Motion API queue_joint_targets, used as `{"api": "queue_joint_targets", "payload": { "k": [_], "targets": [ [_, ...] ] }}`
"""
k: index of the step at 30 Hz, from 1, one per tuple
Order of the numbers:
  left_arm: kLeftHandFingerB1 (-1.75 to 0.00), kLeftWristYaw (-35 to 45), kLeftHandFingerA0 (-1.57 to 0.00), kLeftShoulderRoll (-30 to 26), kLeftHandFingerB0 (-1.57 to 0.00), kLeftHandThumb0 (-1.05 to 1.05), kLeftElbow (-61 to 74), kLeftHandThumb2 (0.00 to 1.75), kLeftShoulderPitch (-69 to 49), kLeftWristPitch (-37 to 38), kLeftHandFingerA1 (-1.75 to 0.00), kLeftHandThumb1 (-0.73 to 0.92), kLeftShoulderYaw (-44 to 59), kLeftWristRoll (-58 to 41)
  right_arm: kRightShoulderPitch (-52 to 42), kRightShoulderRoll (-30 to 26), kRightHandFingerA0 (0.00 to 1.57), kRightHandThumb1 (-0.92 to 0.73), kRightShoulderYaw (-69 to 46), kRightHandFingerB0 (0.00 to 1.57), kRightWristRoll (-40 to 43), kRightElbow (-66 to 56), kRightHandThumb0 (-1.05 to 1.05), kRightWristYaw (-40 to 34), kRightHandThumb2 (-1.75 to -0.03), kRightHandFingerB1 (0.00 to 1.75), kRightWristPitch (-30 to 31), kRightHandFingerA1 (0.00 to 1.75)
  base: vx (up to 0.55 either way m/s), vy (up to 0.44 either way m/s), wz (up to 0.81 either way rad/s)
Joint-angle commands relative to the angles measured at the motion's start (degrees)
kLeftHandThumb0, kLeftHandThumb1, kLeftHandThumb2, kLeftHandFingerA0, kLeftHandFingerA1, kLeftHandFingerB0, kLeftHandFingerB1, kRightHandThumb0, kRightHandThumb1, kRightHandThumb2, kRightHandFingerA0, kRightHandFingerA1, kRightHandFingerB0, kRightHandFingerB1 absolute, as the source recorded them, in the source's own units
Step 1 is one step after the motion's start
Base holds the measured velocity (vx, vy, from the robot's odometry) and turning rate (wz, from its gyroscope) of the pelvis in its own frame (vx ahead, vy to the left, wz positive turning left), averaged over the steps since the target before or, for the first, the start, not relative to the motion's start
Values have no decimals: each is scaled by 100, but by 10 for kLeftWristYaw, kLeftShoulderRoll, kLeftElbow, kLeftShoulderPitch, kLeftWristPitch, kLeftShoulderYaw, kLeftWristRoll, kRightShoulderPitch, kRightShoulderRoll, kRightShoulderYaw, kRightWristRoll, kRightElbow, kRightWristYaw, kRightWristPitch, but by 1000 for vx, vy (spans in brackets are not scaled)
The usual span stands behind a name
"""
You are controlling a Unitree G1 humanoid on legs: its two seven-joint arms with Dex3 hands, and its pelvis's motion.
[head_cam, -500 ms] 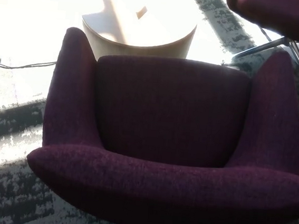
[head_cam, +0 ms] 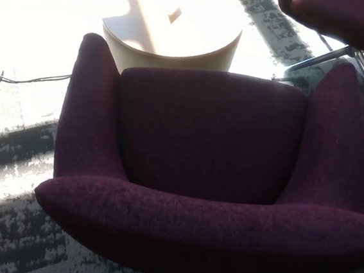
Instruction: The robot stands in front of a sofa and uses its left hand to push the left side of the sofa
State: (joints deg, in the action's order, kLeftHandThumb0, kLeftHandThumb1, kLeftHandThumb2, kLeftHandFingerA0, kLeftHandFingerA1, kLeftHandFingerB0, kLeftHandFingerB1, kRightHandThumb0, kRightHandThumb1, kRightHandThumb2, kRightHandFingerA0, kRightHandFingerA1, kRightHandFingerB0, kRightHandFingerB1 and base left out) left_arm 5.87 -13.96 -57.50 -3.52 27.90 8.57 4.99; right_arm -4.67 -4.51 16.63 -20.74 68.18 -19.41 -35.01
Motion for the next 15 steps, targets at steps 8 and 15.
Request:
{"api": "queue_joint_targets", "payload": {
  "k": [8, 15],
  "targets": [
    [-25, 104, -8, -30, -8, -84, 67, 124, 76, 11, -34, 86, 64, -100, 7, -7, 84, -67, 11, 72, -24, 26, -46, -45, -60, 46, -58, 74, 0, 0, 0],
    [-13, 107, -5, -51, -4, -88, 99, 131, 102, -18, -22, 92, 48, -84, 12, -7, 85, -66, 8, 73, -24, 30, -45, -44, -60, 47, -69, 72, 0, 0, 0]
  ]
}}
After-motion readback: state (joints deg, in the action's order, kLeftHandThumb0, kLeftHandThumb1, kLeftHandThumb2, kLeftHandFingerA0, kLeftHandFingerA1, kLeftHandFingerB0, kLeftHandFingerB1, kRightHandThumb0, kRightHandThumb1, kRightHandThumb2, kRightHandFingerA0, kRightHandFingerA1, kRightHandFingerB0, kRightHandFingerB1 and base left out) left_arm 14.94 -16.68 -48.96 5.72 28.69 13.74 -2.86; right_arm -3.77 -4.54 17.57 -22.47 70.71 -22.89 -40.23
